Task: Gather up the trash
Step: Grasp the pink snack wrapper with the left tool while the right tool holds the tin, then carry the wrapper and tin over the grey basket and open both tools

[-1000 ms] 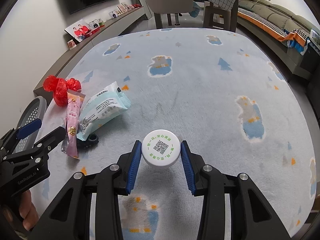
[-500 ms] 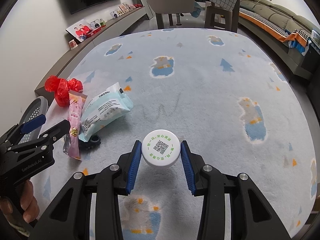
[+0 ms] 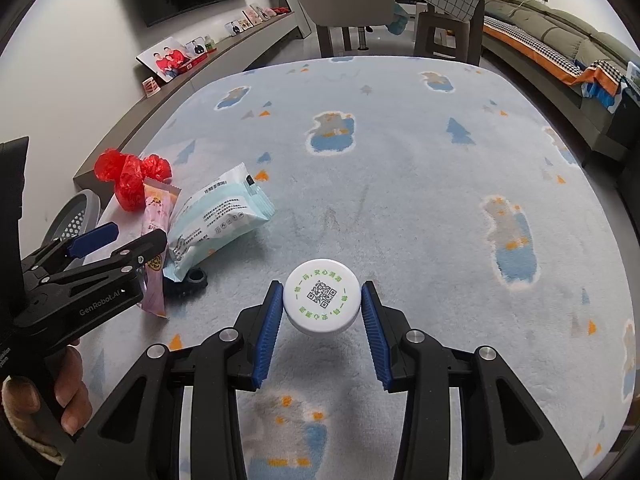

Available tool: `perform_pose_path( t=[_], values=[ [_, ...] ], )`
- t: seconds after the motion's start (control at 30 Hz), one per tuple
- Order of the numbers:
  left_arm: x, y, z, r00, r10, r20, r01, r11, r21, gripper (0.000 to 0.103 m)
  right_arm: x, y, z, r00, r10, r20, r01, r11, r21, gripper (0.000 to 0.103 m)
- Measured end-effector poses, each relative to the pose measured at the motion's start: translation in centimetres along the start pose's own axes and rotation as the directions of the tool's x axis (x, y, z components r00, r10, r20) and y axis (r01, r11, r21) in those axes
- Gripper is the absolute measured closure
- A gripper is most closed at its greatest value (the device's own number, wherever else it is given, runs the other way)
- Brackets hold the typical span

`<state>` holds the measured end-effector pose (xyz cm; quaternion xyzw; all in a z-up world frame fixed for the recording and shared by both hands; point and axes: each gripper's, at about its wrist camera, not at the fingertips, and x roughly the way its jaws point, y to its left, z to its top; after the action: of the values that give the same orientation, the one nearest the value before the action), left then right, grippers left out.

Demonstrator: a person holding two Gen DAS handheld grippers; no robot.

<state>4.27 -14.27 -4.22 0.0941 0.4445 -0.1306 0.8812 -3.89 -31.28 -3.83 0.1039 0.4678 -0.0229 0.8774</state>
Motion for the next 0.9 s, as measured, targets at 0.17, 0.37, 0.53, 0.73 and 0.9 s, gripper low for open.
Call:
perform_pose_path(
  t=[0.17,0.37,0.53,0.73,0.9],
  values=[
    [0.3,-0.2,-0.3,0.999,-0.022,-0.025,0.022,1.000,0.007,0.072,0.1,0.0,0.0,1.000,-0.002,-0.002,0.002,1.000,-0.001,0.064],
    [-0.6,0.2,-0.6,0.999,-0.038,-0.008,0.038,0.999,0.002,0.077,0.0,0.2,0.0,1.000,-0.004,-0.002,0.004,1.000,-0.006,0.064],
    [-2.4,1.0,-0.7,0.999,-0.036,0.023,0.037,0.999,-0.007,0.077,-0.2,0.7,0.2,1.000,0.004,0.007,-0.004,1.000,-0.014,0.064],
    [-5.2,3.5,-1.3,0.998,-0.019,0.060,0.021,1.000,-0.023,0.077,-1.3,2.8,0.6,0.999,0.026,0.035,-0.025,0.999,-0.041,0.064],
    [-7.8,7.4,-1.7,0.995,0.028,0.096,-0.023,0.999,-0.049,0.077,-2.2,6.1,1.5,0.997,0.046,0.068,-0.040,0.995,-0.087,0.064]
  ],
)
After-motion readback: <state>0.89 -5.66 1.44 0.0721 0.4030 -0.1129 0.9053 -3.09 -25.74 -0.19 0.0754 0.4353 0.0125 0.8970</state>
